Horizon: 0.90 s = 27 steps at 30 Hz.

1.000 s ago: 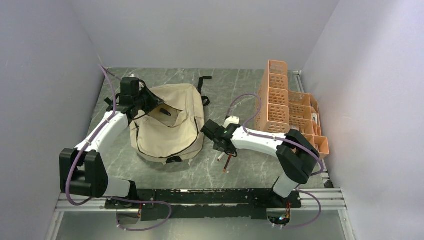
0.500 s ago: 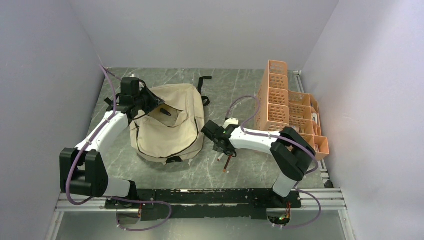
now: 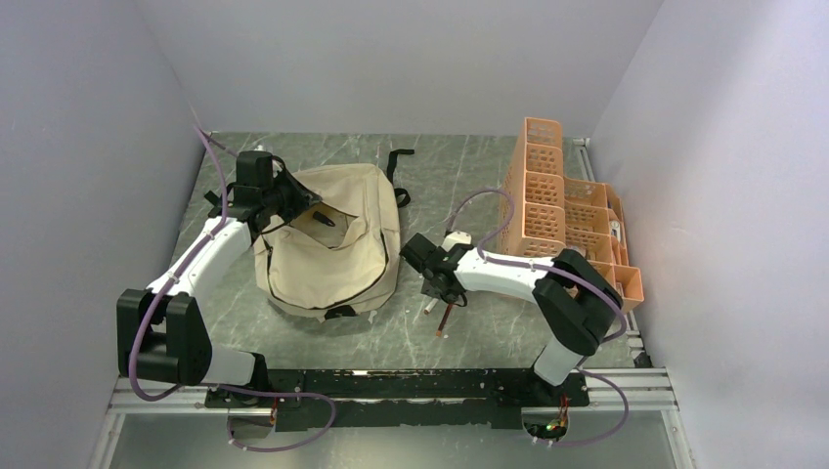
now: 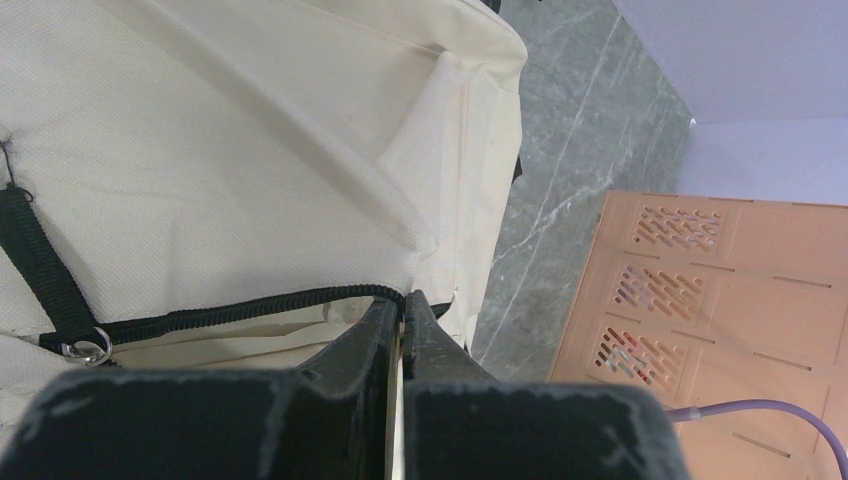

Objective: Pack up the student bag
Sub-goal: Pick up the stationery from the center of the board.

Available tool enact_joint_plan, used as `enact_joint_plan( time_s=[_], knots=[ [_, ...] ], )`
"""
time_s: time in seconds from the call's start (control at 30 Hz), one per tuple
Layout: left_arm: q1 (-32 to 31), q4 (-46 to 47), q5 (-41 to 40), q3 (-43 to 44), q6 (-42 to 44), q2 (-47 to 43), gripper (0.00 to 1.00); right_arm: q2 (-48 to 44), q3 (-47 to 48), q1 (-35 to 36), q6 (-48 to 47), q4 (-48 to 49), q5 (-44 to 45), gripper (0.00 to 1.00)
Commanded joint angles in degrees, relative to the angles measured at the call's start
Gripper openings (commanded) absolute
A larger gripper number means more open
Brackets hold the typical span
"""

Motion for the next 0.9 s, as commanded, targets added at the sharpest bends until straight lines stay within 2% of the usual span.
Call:
enact_joint_plan(
  time_s=[0.0,0.3,0.5,0.63,0.77,0.87],
  knots=[
    [0.4,1.9,1.8,0.9,-0.3,0.0,0.05,1.2,-3.9,-1.5,1.4,3.1,-4.7,0.33],
    [0.4,1.6,1.7,0.9,-0.4,-0.6,0.05,-0.4,-3.9,-1.9,0.2,2.9,-3.1,0.00],
    [0.4,1.4,1.1,1.0,-0.4,-1.2,0.05,-6.0,-2.3,-1.9,-6.7,7.5,0.0,0.00],
    [0.4,0.9,0.7,1.5,-0.2,-1.3,0.05,-11.9,-2.9,-1.9,-12.1,14.4,2.1,0.00],
    [0.4,1.2,1.1,1.6,-0.3,-0.8,0.05,-17.4,-5.7,-1.9,-18.5,26.6,2.9,0.00],
    [0.4,1.0,1.4,2.0,-0.3,-0.5,0.05,-18.6,-7.5,-1.9,-28.1,39.0,1.5,0.00]
  ],
)
